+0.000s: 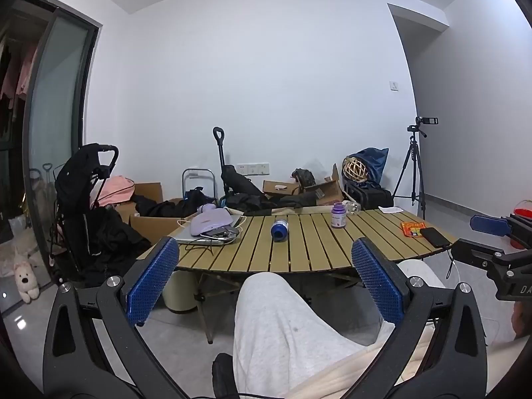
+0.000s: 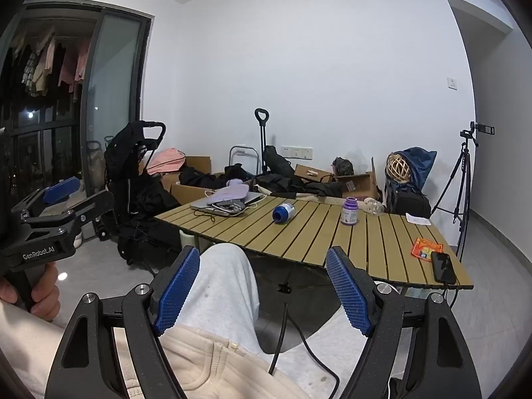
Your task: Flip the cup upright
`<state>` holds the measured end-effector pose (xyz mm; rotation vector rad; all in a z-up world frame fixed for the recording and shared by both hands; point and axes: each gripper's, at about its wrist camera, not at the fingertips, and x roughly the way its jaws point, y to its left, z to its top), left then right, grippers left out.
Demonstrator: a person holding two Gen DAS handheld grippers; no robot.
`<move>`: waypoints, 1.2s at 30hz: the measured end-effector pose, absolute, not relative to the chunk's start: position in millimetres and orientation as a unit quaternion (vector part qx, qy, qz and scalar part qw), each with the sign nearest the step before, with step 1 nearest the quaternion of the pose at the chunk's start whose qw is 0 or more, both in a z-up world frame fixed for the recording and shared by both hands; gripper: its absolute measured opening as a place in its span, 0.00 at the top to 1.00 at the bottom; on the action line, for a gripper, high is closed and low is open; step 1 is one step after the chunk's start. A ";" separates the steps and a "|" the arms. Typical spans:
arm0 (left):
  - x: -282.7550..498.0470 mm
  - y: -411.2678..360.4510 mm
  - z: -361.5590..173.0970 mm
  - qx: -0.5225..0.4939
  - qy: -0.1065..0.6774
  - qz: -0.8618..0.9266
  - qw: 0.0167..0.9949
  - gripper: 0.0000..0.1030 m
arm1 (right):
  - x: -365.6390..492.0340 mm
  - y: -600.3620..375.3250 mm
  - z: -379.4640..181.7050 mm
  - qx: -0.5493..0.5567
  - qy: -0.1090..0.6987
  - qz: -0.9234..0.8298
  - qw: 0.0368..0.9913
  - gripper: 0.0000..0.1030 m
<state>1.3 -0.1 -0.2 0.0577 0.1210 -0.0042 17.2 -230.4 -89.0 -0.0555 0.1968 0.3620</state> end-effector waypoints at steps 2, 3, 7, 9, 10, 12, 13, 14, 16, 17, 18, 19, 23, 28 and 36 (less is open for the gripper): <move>0.3 -0.1 0.1 0.030 0.061 -0.001 0.998 0.00 | 17.0 -230.5 -89.0 -0.027 0.097 0.179 0.979 0.19; 0.3 -0.2 0.1 0.030 0.060 -0.001 0.998 0.00 | 17.3 -230.5 -88.9 -0.027 0.099 0.180 0.978 0.19; 0.2 -0.2 0.1 0.030 0.060 -0.001 0.998 0.00 | 17.7 -230.3 -89.1 -0.028 0.100 0.179 0.978 0.19; 0.2 -0.4 0.0 0.031 0.060 -0.002 0.998 0.00 | 17.7 -230.3 -89.3 -0.028 0.100 0.179 0.978 0.19; 0.3 -0.1 0.1 0.030 0.060 -0.002 0.998 0.00 | 17.7 -230.3 -89.2 -0.028 0.101 0.179 0.978 0.19; 0.4 0.1 0.1 0.030 0.059 -0.002 0.998 0.00 | 17.8 -230.2 -89.3 -0.028 0.100 0.179 0.978 0.19; 0.4 0.1 0.1 0.030 0.059 -0.003 0.998 0.00 | 17.7 -230.2 -89.2 -0.028 0.100 0.179 0.978 0.19; 0.4 0.1 0.1 0.030 0.059 -0.002 0.998 0.00 | 17.7 -230.2 -89.2 -0.028 0.100 0.179 0.978 0.19; 0.5 0.2 0.1 0.031 0.059 -0.002 0.998 0.00 | 17.5 -230.2 -89.2 -0.028 0.100 0.179 0.978 0.19; 0.5 0.2 0.1 0.030 0.059 -0.003 0.998 0.00 | 17.6 -230.2 -89.2 -0.028 0.100 0.179 0.978 0.19; 0.8 0.4 0.1 0.030 0.059 -0.003 0.998 0.00 | 17.6 -230.1 -89.2 -0.028 0.100 0.179 0.978 0.19; 1.4 1.6 2.0 0.030 0.059 -0.003 0.998 0.00 | 17.4 -230.2 -89.2 -0.028 0.100 0.179 0.978 0.19; 1.2 1.4 1.8 0.030 0.058 -0.003 0.998 0.00 | 17.1 -230.2 -89.4 -0.027 0.099 0.179 0.979 0.19; 0.8 1.4 1.8 0.030 0.058 -0.003 0.998 0.00 | 17.4 -230.5 -89.4 -0.026 0.099 0.179 0.979 0.19; 0.7 1.6 1.9 0.030 0.057 -0.003 0.998 0.00 | 18.2 -230.1 -90.3 -0.025 0.099 0.179 0.978 0.19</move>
